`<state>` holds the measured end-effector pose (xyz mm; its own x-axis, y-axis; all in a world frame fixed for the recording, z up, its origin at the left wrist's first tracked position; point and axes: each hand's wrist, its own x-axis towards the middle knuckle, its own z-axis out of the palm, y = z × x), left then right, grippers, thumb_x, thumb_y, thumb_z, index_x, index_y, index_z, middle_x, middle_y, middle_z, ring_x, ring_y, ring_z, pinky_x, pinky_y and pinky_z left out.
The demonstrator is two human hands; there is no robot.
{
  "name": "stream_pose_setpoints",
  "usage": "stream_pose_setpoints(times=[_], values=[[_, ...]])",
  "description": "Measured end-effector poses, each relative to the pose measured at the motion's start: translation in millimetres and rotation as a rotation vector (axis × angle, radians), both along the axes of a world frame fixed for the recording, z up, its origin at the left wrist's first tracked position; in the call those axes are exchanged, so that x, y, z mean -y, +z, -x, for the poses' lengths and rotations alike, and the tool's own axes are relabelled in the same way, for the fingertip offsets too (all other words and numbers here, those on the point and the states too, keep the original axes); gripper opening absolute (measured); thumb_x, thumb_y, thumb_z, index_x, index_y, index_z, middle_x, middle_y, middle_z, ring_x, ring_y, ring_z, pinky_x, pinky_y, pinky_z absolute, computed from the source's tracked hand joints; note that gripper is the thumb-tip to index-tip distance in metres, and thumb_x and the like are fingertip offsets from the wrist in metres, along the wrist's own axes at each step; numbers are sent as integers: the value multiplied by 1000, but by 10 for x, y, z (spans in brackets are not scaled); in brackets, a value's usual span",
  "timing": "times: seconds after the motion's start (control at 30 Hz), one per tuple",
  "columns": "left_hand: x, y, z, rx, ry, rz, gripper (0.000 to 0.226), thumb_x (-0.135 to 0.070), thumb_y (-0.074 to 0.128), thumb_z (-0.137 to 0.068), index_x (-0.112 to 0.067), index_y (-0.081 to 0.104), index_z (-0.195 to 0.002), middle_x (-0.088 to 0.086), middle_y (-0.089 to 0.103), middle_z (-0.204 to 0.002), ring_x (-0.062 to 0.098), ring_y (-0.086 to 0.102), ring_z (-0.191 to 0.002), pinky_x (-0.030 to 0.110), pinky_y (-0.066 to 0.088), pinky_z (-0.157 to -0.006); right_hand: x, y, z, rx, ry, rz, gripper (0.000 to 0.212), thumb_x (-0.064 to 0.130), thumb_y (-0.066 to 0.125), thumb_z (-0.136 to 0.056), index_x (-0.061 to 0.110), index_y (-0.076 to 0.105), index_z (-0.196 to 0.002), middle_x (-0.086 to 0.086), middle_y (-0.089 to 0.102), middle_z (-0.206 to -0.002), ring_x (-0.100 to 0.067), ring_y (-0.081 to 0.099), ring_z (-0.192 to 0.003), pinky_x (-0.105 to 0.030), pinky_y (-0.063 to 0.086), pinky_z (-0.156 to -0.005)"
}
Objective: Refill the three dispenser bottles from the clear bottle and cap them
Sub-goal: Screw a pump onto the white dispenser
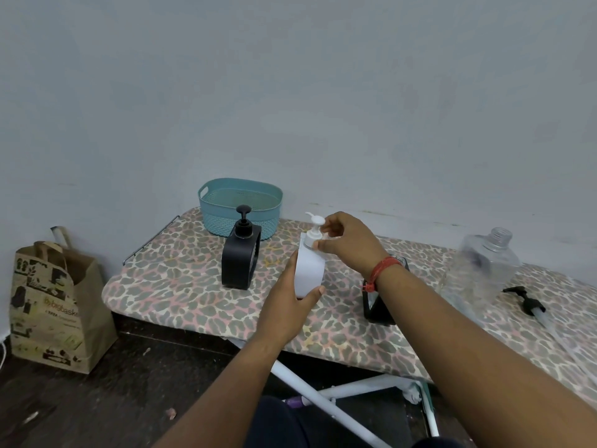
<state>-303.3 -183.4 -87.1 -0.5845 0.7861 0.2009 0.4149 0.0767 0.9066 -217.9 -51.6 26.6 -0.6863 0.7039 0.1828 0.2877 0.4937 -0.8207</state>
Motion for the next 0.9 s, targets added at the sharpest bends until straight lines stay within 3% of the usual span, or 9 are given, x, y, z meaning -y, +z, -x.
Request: stream_pose_setpoints(times=[0.07,0.17,0.27,0.4,0.53,0.7,0.8,0.9], values=[[5,1,-2,7,-1,2,84,-42,69,-96,-46,16,-160,-13,48,-152,13,53,-130,43,51,-105,21,-1,47,-22,54,81,37,14,81,-81,11,68,-116,0,71,-111,-15,65,-104,-29,51,-91],[7,-2,-1,6,2,3,84,-42,69,-96,-46,15,-160,-12,47,-153,14,52,-132,44,51,-106,33,-29,101,-37,74,107,29,7,75,-84,12,72,-112,0,73,-107,-14,67,-98,-29,49,-87],[-6,-9,6,-2,1,14,86,-45,70,-95,-45,15,-161,-11,43,-157,15,49,-136,44,49,-109,62,-71,164,-25,24,36,19,17,77,-84,11,69,-100,-2,70,-99,-17,65,-91,-29,49,-78],[-21,-35,14,-19,-1,19,89,-48,69,-95,-42,12,-163,-12,35,-164,13,40,-145,42,43,-115,108,-132,190,29,-97,-112,35,37,81,-80,21,51,-89,8,49,-83,-8,45,-73,-24,34,-63],[-16,-36,20,-4,1,12,87,-46,69,-95,-44,13,-162,-12,40,-160,13,46,-140,43,46,-112,81,-148,85,2,-87,-14,32,32,82,-80,19,55,-92,6,54,-87,-10,51,-77,-23,39,-65],[-15,-27,15,-13,-3,0,83,-44,69,-95,-46,16,-160,-14,45,-155,13,50,-136,43,49,-108,69,-73,46,-68,-13,182,32,11,74,-86,13,64,-116,5,63,-113,-11,58,-100,-24,43,-83],[-5,-20,12,5,5,-26,81,-44,69,-95,-47,19,-159,-17,48,-152,9,50,-134,42,48,-109,103,-63,112,-66,0,143,33,8,73,-86,11,67,-118,5,64,-109,-12,58,-99,-18,43,-76],[1,-17,8,12,4,-33,83,-42,70,-95,-51,17,-158,-20,46,-152,6,50,-134,40,48,-110,131,-117,171,-83,-50,102,27,16,77,-85,13,62,-107,4,64,-101,-12,59,-91,-23,45,-77]])
